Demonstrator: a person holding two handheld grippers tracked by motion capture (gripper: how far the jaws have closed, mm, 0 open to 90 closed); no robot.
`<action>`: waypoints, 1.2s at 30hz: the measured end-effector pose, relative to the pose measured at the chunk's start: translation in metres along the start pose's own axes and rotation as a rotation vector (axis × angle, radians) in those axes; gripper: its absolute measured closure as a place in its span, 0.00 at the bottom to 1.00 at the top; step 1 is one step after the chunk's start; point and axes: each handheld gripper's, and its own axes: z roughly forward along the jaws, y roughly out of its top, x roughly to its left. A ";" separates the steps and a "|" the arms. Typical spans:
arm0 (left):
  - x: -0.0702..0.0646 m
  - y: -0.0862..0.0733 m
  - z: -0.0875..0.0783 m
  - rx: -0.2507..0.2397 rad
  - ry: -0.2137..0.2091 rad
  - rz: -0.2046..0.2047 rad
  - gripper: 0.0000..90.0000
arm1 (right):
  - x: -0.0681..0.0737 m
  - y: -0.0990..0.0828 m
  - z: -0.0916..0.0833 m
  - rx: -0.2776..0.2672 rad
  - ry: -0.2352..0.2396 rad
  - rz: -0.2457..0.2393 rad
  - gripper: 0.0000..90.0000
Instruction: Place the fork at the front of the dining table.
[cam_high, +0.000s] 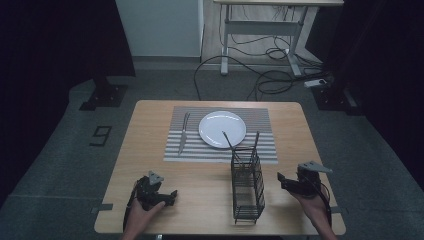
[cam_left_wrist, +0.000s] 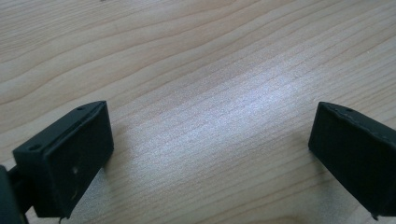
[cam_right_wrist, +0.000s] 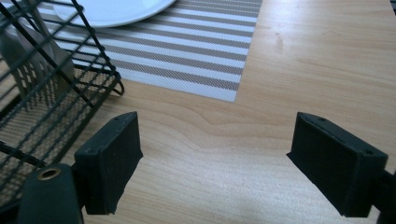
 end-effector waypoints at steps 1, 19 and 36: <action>0.000 0.000 0.000 0.000 0.000 0.000 0.00 | 0.000 0.000 0.000 0.000 0.000 0.000 0.18; 0.000 0.000 0.000 0.001 0.000 -0.001 0.00 | 0.014 0.047 -0.018 -0.005 0.068 -0.049 0.24; 0.000 0.000 0.000 0.002 -0.001 -0.002 0.00 | 0.035 0.079 -0.021 -0.031 0.118 -0.085 0.32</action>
